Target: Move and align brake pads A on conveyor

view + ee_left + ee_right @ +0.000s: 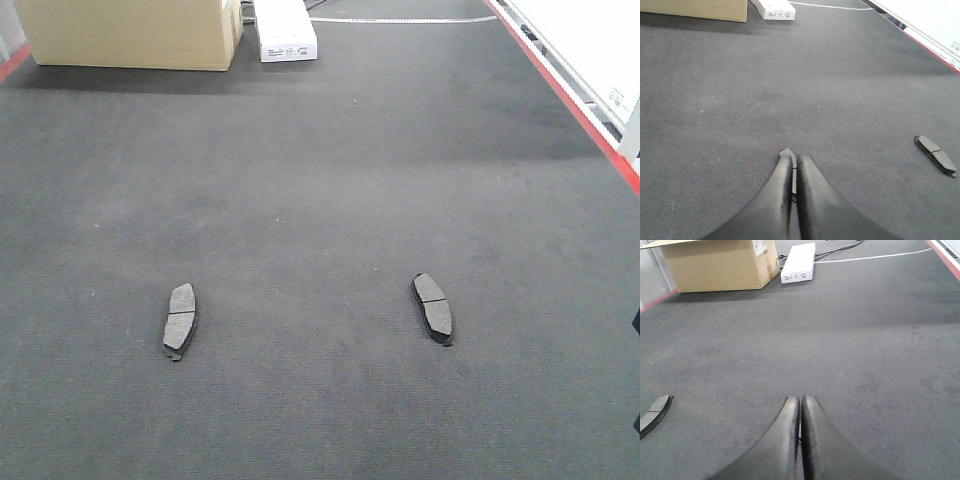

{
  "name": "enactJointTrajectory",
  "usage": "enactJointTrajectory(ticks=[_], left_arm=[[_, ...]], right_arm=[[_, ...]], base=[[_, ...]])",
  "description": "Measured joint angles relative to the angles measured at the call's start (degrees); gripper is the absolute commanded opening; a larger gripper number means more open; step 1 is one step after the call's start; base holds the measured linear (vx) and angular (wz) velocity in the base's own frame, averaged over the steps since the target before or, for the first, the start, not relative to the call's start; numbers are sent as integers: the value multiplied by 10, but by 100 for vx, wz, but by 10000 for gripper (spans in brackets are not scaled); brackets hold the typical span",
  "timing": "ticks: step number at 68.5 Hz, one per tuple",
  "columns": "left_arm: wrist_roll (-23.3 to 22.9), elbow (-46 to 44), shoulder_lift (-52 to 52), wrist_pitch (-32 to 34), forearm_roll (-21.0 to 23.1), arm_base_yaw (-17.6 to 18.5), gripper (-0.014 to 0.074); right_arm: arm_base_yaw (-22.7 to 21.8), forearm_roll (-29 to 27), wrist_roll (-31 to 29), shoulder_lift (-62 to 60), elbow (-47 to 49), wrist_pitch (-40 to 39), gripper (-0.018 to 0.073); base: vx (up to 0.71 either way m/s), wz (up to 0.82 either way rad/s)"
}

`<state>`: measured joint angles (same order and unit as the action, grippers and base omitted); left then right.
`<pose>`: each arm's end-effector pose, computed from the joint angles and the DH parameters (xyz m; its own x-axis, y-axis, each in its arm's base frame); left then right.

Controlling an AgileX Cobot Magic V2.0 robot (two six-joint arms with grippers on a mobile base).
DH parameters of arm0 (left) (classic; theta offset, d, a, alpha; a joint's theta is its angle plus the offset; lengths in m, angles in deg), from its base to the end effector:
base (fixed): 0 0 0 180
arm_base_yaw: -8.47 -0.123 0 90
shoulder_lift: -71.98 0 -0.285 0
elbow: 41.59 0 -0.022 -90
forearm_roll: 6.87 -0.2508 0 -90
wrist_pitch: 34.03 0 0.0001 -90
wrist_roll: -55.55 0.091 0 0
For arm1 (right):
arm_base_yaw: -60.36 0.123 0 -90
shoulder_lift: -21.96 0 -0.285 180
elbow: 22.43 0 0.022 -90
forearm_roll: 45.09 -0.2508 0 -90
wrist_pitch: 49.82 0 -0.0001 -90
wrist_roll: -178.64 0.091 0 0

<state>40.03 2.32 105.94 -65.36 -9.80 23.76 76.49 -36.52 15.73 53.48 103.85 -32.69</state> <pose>0.0875 -0.0214 0.3265 -0.3625 -0.1343 -0.9223 0.1619 0.9654 -0.2042 0.0914 0.0223 0.2954 -0.2369 0.0923 -0.9671 -0.2021 0.9690 0.1420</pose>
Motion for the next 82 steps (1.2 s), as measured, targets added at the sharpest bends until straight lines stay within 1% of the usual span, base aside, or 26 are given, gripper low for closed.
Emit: enactJointTrajectory(ticks=[82], left_arm=[[0,0,0,0,0,0,-6]], right_arm=[[0,0,0,0,0,0,-8]], base=[[-1,0]])
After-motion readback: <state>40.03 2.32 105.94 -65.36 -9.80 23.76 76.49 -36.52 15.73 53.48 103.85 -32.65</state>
